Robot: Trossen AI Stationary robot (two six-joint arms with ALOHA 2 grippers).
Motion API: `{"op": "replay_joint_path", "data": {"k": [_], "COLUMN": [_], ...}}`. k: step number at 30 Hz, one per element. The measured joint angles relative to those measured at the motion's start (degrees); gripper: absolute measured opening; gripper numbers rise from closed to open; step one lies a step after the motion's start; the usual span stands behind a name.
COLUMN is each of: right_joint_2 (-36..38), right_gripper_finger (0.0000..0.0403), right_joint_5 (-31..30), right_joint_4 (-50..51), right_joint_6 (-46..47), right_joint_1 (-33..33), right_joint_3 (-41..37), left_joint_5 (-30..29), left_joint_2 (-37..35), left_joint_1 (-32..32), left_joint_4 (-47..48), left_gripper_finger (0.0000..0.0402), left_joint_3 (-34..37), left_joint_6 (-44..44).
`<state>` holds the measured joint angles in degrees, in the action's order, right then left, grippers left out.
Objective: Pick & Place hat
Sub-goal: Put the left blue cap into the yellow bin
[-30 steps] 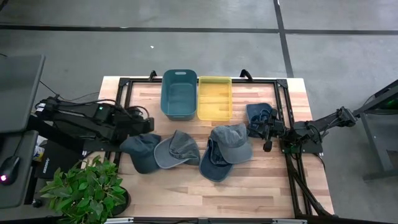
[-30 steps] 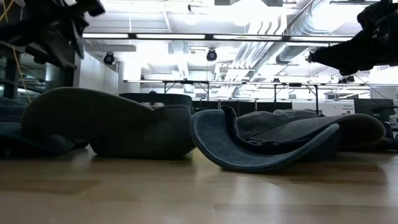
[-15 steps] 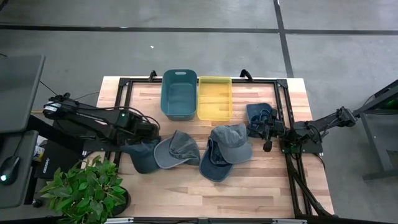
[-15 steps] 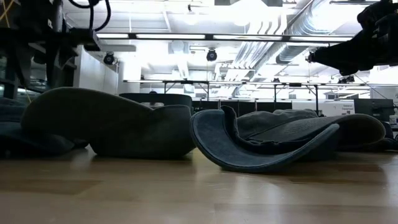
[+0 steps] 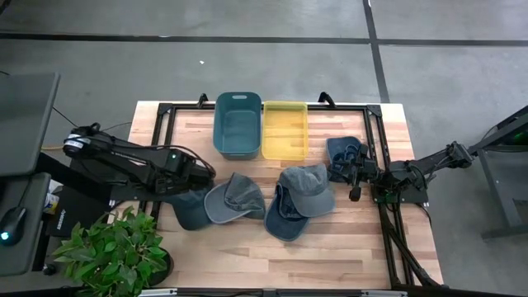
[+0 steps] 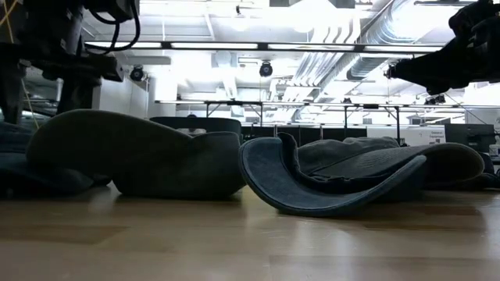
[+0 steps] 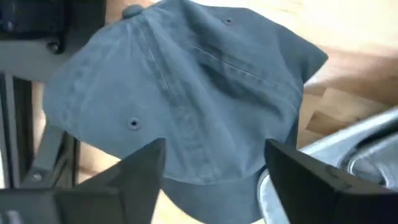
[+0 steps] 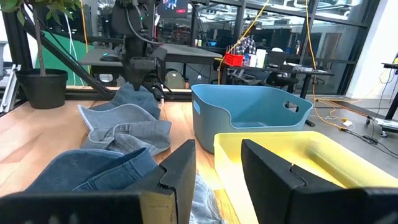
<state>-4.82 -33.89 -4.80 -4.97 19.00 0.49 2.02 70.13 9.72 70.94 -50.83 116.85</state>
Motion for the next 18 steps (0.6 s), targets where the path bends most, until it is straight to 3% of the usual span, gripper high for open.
{"op": "replay_joint_path", "data": {"k": [6,18], "right_joint_2": [-0.1,-0.1], "right_gripper_finger": [0.0124,0.0124], "right_joint_5": [0.0,0.0], "right_joint_4": [-0.1,-0.1], "right_joint_6": [0.0,0.0], "right_joint_1": [0.0,0.0], "right_joint_3": [0.0,0.0], "left_joint_5": [-0.3,0.5], "left_joint_2": [0.5,0.3], "left_joint_1": [0.0,0.0], "left_joint_4": [2.2,-0.8], "left_gripper_finger": [0.034,0.0343], "left_joint_3": [0.0,5.4], "left_joint_6": [3.7,7.6]}}
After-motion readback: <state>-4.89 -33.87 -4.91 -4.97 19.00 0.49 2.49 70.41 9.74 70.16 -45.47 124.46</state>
